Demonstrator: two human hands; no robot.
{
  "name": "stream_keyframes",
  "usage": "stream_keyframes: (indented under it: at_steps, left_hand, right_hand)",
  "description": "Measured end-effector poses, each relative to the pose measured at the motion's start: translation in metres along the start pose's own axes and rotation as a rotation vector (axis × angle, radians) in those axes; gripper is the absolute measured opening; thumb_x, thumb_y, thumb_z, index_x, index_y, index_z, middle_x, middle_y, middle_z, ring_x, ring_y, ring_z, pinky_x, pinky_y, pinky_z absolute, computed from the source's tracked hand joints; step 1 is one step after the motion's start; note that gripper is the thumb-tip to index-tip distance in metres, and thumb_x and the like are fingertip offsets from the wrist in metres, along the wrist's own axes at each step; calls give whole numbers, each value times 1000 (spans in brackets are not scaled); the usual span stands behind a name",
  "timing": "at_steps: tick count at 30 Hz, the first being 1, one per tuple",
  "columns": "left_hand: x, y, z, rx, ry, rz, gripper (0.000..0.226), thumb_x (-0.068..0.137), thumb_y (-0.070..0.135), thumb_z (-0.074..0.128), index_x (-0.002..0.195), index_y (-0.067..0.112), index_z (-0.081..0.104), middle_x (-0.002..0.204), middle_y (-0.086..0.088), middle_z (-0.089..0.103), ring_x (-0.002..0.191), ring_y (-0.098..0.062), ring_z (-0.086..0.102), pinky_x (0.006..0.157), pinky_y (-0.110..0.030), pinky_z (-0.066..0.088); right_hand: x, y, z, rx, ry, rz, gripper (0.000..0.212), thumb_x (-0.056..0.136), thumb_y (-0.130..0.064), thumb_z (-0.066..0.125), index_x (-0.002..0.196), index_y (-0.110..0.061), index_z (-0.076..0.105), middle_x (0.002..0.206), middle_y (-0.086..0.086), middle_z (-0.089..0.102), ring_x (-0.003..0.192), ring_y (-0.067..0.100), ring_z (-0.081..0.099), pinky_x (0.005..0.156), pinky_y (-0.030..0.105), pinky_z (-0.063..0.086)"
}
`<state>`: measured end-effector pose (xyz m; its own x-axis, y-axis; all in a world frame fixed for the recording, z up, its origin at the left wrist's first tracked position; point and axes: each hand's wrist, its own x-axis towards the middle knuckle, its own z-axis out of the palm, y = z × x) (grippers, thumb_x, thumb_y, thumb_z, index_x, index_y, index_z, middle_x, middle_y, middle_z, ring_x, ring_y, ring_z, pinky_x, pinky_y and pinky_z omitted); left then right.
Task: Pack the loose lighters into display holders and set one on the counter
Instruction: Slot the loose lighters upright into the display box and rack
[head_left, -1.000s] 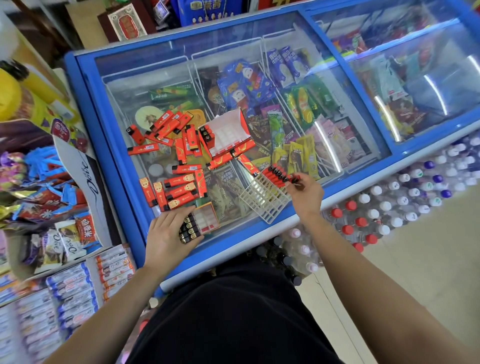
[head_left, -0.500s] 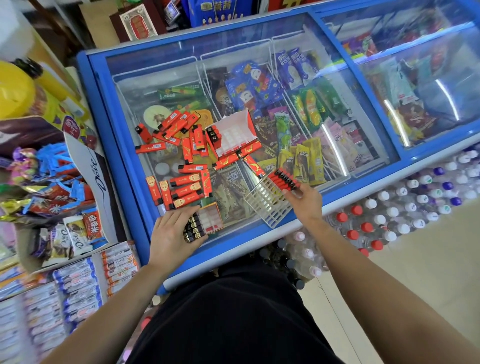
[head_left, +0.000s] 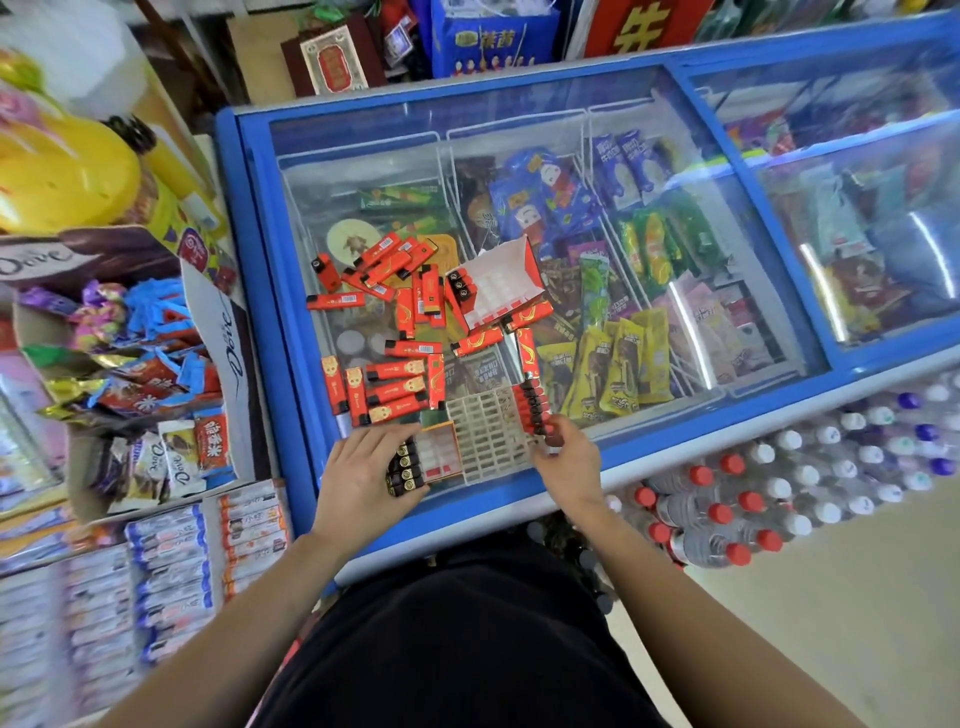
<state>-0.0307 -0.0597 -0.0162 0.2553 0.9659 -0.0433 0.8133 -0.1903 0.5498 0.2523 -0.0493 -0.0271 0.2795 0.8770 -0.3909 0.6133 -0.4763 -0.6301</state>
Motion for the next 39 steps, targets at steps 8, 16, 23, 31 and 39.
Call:
stream_keyframes:
  at_steps: [8, 16, 23, 31, 39]
  left_hand:
    - [29, 5, -25, -253, 57, -194, 37, 95, 42, 65, 126, 23, 68, 114, 11, 68, 104, -8, 59, 92, -34, 52]
    - [112, 4, -38, 38, -185, -371, 86, 76, 74, 68, 148, 34, 42, 142, 0, 47, 132, -30, 42, 95, -48, 53]
    - [137, 2, -24, 383, -410, -431, 126, 57, 83, 76, 156, 34, 15, 144, -10, 26, 132, -34, 36, 91, -48, 54]
    - [144, -24, -26, 157, -296, -335, 81, 74, 52, 84, 142, 25, 48, 128, -3, 49, 120, -27, 52, 93, -45, 53]
    - [155, -29, -35, 39, -194, -366, 37, 82, 52, 78, 112, 33, 67, 97, 10, 71, 90, -14, 66, 70, -33, 58]
  right_hand:
    - [64, -15, -54, 124, 27, 45, 25, 93, -5, 67, 119, -8, 70, 101, 2, 71, 93, 16, 67, 97, 42, 55]
    - [138, -72, -53, -266, -169, -194, 79, 79, -37, 84, 148, -26, 46, 152, 6, 39, 136, 25, 42, 117, 41, 34]
    - [156, -72, -46, -420, -260, -219, 93, 70, -44, 88, 149, -22, 44, 143, 2, 35, 126, 27, 54, 115, 40, 40]
    - [154, -63, -52, -319, -148, -96, 58, 74, -40, 87, 115, -13, 58, 128, 8, 45, 106, 25, 57, 96, 34, 46]
    - [151, -56, -56, -325, -239, -186, 59, 82, -31, 82, 135, -22, 56, 124, 7, 58, 114, 27, 59, 95, 35, 47]
